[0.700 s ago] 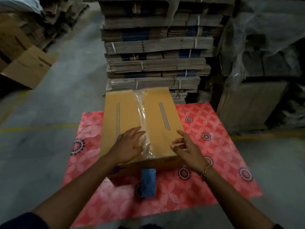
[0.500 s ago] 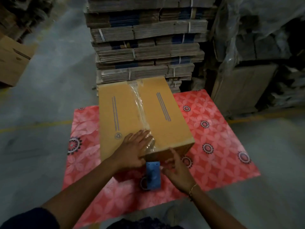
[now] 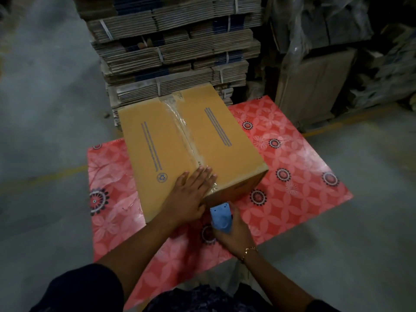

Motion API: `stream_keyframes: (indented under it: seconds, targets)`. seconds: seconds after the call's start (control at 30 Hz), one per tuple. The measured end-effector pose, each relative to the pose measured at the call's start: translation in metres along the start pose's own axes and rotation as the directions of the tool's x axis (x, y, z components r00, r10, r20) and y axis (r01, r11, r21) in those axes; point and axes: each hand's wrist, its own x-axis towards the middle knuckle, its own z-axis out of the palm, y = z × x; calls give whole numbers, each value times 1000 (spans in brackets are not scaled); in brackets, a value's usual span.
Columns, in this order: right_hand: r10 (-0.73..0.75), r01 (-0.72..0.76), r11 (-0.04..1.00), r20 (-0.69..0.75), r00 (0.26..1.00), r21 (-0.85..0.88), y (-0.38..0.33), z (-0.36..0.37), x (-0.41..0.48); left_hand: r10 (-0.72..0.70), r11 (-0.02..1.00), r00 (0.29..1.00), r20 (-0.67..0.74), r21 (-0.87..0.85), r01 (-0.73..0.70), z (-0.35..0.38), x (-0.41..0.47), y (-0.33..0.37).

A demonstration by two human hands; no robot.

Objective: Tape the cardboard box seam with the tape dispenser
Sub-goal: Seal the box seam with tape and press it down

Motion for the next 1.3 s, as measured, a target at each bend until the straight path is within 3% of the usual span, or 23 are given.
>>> stream_keyframes:
  seconds: [0.23, 0.5, 0.77, 1.13, 1.3]
  targets:
    - [-55, 51, 996, -40, 998, -78, -8, -30, -44, -31, 999, 999, -21, 17, 31, 6, 11, -4]
    - [-107, 82, 947, -62, 992, -311, -28, -37, -54, -48, 998, 974, -223, 34, 57, 10, 23, 8]
    - [-121, 84, 893, -55, 991, -443, -46, -49, -63, -44, 996, 975, -219, 72, 61, 13, 23, 7]
    - [-65, 45, 853, -21, 998, -521, -60, -55, -57, -46, 998, 976, -211, 38, 56, 9, 23, 8]
    - [72, -12, 833, 87, 994, -554, -82, -67, -31, -40, 997, 972, -231, 57, 54, 11, 23, 8]
